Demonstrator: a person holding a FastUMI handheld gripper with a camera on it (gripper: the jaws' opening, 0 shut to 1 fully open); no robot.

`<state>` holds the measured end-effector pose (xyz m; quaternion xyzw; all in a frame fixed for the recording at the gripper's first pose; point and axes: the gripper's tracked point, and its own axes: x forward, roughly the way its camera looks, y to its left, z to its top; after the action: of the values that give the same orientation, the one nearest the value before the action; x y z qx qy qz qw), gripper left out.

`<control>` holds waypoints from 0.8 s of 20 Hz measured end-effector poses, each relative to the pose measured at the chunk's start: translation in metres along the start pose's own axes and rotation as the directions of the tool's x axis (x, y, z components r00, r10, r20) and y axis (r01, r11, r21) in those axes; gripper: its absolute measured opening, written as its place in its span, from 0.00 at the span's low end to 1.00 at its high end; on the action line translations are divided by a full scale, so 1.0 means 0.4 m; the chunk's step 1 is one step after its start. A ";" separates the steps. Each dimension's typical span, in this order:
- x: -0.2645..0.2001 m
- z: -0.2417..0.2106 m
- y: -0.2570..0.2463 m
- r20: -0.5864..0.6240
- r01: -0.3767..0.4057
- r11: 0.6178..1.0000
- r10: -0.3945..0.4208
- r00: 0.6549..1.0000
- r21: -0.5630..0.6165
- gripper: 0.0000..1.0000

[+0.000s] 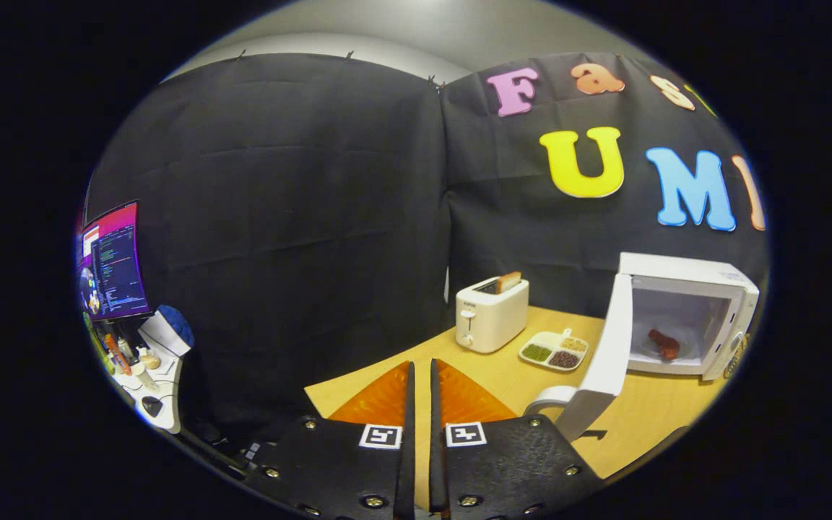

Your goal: Open the microwave, put the food inside, and close the microwave door.

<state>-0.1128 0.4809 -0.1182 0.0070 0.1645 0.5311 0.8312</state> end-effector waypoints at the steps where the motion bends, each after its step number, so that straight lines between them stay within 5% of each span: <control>1: 0.004 -0.024 -0.015 -0.026 0.014 1.000 -0.014 1.000 -0.003 0.08; 16: -0.067 -0.136 -0.246 -0.139 0.187 0.972 -0.168 0.976 0.139 0.01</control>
<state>-0.0516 0.4054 -0.1811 0.0217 0.2564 0.4397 0.8605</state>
